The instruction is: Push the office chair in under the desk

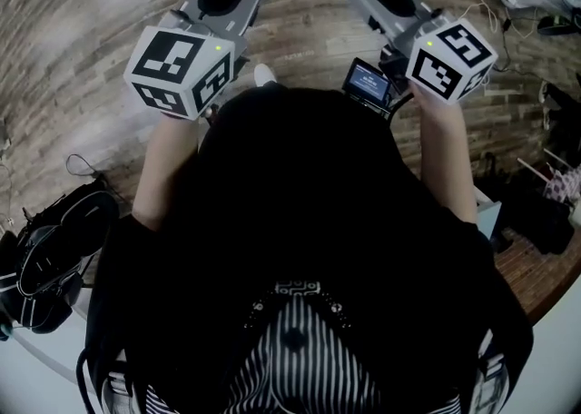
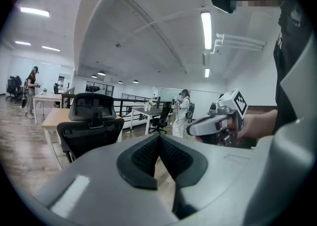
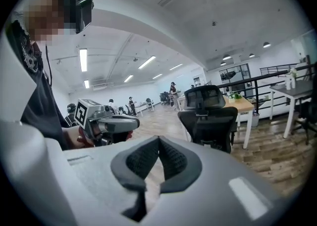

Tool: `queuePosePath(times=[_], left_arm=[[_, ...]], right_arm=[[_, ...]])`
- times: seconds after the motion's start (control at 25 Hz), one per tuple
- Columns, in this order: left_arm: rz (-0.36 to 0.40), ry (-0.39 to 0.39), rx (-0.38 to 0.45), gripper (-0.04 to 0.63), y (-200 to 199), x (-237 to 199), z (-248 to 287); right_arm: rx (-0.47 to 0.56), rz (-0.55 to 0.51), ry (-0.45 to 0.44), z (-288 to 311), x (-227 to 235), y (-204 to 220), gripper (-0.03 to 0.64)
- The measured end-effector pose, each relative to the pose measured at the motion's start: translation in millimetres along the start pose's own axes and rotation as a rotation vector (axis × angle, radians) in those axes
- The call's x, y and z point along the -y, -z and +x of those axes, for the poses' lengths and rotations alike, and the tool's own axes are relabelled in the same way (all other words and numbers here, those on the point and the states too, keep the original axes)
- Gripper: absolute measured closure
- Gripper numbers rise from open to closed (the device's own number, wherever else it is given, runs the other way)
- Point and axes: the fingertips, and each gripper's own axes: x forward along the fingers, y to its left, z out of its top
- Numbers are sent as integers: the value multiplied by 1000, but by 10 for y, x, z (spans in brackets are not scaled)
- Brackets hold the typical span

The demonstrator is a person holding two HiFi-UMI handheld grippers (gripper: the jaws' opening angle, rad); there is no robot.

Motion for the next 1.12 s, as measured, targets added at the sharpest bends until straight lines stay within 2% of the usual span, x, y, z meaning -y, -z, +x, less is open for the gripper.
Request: queuePosePath(times=[0.28, 0.48, 0.76, 0.84, 1.0, 1.12], left_arm=[[-46, 43, 47, 591, -119, -265, -66], [-57, 46, 33, 591, 12, -654, -31], [-41, 42, 50, 591, -272, -308, 121], [-42, 29, 44, 591, -238, -470, 121], [-52, 4, 42, 591, -135, -1080, 101], [-47, -6, 36, 591, -188, -1264, 254]], right_arm=[[-12, -12, 36, 250, -58, -81, 617], [-34, -2, 30, 709, -15, -143, 617], [7, 44, 6, 314, 222, -312, 617], [11, 46, 1, 471, 311, -352, 617], [17, 38, -11, 1085, 473, -474, 617], [20, 31, -22, 1239, 667, -590, 617]])
